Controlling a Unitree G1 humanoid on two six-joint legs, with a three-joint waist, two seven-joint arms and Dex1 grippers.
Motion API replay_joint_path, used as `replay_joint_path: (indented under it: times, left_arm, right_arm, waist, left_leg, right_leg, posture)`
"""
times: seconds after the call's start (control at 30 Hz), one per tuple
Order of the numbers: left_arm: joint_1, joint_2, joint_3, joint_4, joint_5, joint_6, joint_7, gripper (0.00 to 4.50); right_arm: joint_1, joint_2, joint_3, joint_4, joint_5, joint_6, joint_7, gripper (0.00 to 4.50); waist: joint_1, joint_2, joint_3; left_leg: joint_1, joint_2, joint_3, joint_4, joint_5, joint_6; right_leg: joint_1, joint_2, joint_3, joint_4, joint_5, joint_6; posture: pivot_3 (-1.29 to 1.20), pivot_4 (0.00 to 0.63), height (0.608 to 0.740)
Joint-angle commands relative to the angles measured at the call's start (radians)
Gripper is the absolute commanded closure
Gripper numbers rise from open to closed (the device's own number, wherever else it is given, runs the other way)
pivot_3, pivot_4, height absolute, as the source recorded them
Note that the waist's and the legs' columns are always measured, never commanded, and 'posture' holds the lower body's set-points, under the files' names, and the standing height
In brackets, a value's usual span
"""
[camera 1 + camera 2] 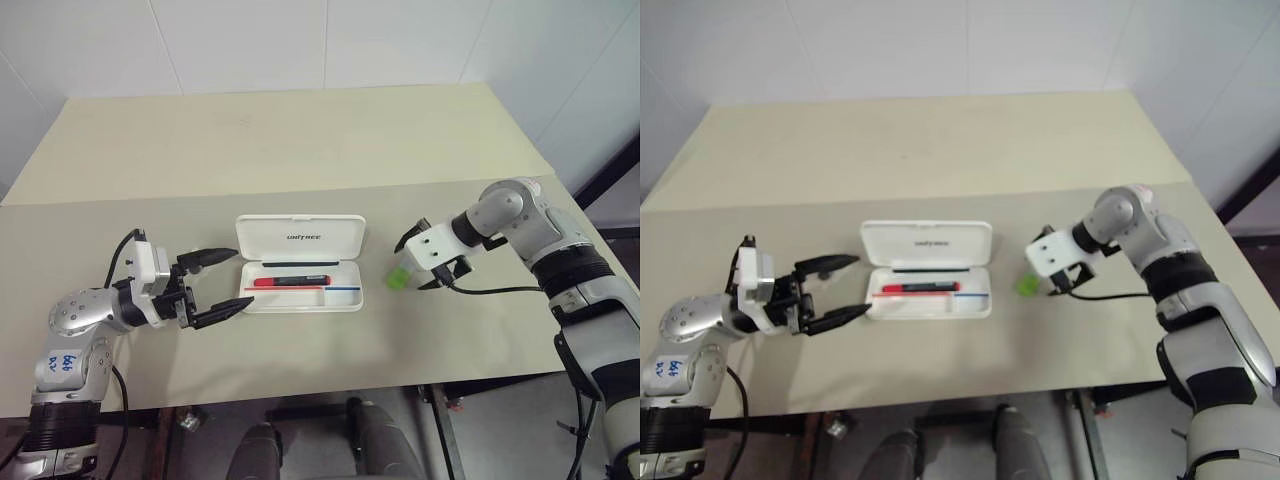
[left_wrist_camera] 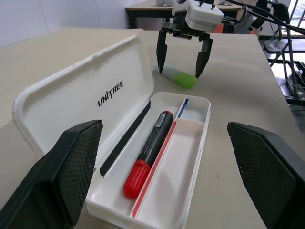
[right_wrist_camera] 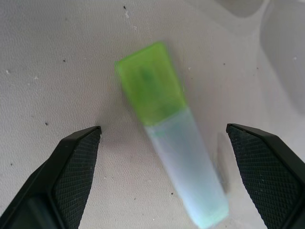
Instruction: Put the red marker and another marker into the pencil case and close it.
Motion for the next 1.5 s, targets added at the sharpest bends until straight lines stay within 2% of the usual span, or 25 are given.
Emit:
replay_joint_path:
  times: [0.03, 0.13, 0.23, 0.43, 0.53, 0.8, 0.9, 1.0, 1.1, 1.23, 1.3, 1.5]
  left_arm:
    - [0.012, 0.014, 0.033, -0.054, -0.029, -0.001, 0.013, 0.0]
    - [0.029, 0.013, 0.041, -0.073, -0.03, 0.002, 0.024, 0.0]
    - [0.043, 0.013, 0.047, -0.087, -0.031, 0.004, 0.032, 0.0]
    - [0.073, 0.013, 0.06, -0.115, -0.035, 0.008, 0.048, 0.0]
    - [0.08, 0.015, 0.061, -0.12, -0.037, 0.007, 0.052, 0.0]
    - [0.073, 0.014, 0.055, -0.121, -0.041, 0.008, 0.053, 0.0]
    - [0.063, 0.016, 0.049, -0.11, -0.046, 0.009, 0.043, 0.0]
    - [0.048, 0.018, 0.042, -0.087, -0.047, 0.008, 0.028, 0.0]
    - [0.03, 0.018, 0.037, -0.064, -0.048, 0.006, 0.01, 0.0]
    - [-0.001, 0.029, 0.032, -0.014, -0.041, -0.002, -0.024, 0.0]
    - [-0.013, 0.035, 0.032, 0.007, -0.037, -0.006, -0.038, 0.0]
    - [-0.049, 0.049, 0.028, 0.054, -0.027, -0.014, -0.063, 0.0]
  right_arm:
    - [-0.051, 0.021, 0.028, 0.094, -0.054, -0.062, 0.006, 0.06]
    - [-0.097, 0.064, 0.05, 0.187, -0.087, -0.098, -0.009, 0.06]
    - [-0.124, 0.1, 0.057, 0.249, -0.113, -0.108, -0.029, 0.65]
    - [-0.137, 0.141, 0.056, 0.313, -0.142, -0.105, -0.056, 2.62]
    - [-0.136, 0.144, 0.045, 0.319, -0.141, -0.096, -0.06, 3.33]
    - [-0.128, 0.132, -0.058, 0.238, -0.06, 0.044, -0.08, 3.35]
    - [-0.102, 0.113, -0.12, 0.143, -0.024, 0.198, -0.097, 3.35]
    - [-0.011, 0.063, -0.186, -0.079, 0.041, 0.38, -0.052, 3.35]
    - [0.093, 0.028, -0.242, -0.337, 0.102, 0.579, -0.035, 3.35]
    - [0.165, 0.023, -0.298, -0.642, 0.146, 0.877, -0.081, 3.35]
    - [0.185, 0.016, -0.308, -0.782, 0.169, 1.007, -0.088, 3.35]
    - [0.244, 0.0, -0.291, -1.131, 0.27, 1.296, -0.095, 3.35]
  waist:
    - [-0.001, 0.0, 0.0]
    - [-0.009, 0.0, 0.0]
    - [-0.018, -0.002, -0.001]
    - [-0.035, -0.005, -0.003]
    - [-0.042, -0.005, -0.003]
    - [-0.044, -0.004, -0.002]
    - [-0.042, -0.002, 0.0]
    - [-0.026, 0.0, 0.001]
    - [-0.011, 0.0, 0.001]
    - [-0.008, 0.002, 0.002]
    - [-0.008, 0.002, 0.002]
    - [0.011, 0.002, 0.002]
  left_leg:
    - [0.0, 0.0, 0.0, 0.0, 0.0, 0.0]
    - [0.002, 0.0, 0.0, 0.0, 0.0, 0.0]
    - [0.004, 0.0, 0.0, 0.0, 0.0, 0.0]
    - [0.014, 0.0, 0.0, 0.0, 0.0, 0.0]
    - [0.02, 0.0, -0.001, -0.003, 0.0, 0.0]
    - [0.019, 0.0, -0.001, -0.004, 0.0, 0.0]
    - [0.017, 0.0, -0.001, -0.006, 0.0, 0.0]
    - [0.013, 0.0, -0.001, -0.007, -0.001, 0.0]
    - [0.003, 0.0, -0.002, -0.006, -0.002, -0.002]
    - [-0.003, 0.0, -0.002, -0.005, -0.003, -0.002]
    - [-0.011, 0.0, -0.002, -0.003, -0.003, -0.003]
    - [-0.011, 0.0, -0.002, -0.004, -0.003, -0.003]
  right_leg:
    - [0.0, 0.0, 0.0, 0.0, 0.0, 0.0]
    - [0.002, 0.0, 0.0, 0.0, 0.0, 0.0]
    - [0.003, 0.0, 0.0, 0.0, 0.0, 0.0]
    - [0.014, 0.0, 0.001, 0.0, -0.003, -0.005]
    - [0.019, 0.001, 0.001, -0.002, -0.004, -0.006]
    - [0.017, 0.001, 0.002, -0.001, -0.005, -0.006]
    - [0.014, 0.001, 0.001, 0.001, -0.007, -0.006]
    - [0.01, 0.0, 0.001, 0.003, -0.009, -0.005]
    - [-0.003, 0.0, 0.001, 0.007, -0.001, 0.01]
    - [-0.009, 0.0, 0.0, 0.006, -0.001, 0.01]
    - [-0.016, 0.0, 0.0, 0.007, 0.0, 0.011]
    - [-0.016, 0.0, -0.001, 0.006, -0.001, 0.01]
  posture:
    - [0.0, 0.15, 0.74]
    - [0.0, 0.15, 0.74]
    - [0.0, 0.15, 0.74]
    - [0.0, 0.15, 0.74]
    - [0.0, 0.15, 0.74]
    - [0.0, 0.15, 0.74]
    - [0.0, 0.15, 0.74]
    - [0.0, 0.15, 0.74]
    - [0.0, 0.15, 0.74]
    - [0.0, 0.15, 0.74]
    - [0.0, 0.15, 0.74]
    - [0.0, 0.15, 0.74]
